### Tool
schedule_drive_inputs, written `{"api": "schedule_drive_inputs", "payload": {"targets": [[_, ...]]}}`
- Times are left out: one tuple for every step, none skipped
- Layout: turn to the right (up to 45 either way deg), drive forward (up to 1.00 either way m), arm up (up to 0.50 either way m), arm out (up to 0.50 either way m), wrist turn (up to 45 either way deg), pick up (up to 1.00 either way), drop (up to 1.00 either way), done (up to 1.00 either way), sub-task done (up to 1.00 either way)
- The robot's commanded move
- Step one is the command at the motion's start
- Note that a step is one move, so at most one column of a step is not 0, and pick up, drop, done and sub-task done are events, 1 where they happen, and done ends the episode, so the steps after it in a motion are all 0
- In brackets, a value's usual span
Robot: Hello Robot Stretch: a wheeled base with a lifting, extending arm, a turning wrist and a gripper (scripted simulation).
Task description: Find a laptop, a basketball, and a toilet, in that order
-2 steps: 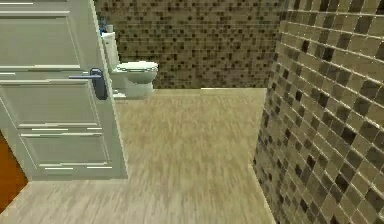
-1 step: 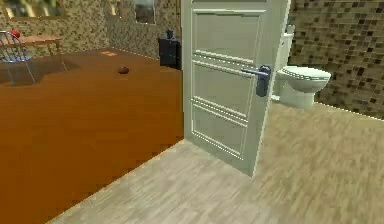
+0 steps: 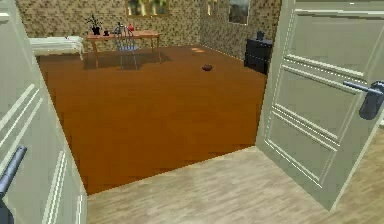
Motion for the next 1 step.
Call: {"api": "schedule_drive_inputs", "payload": {"targets": [[-3.0,0.00,0.00,0.00,0.0,0.00,0.00,0.00,0.00]]}}
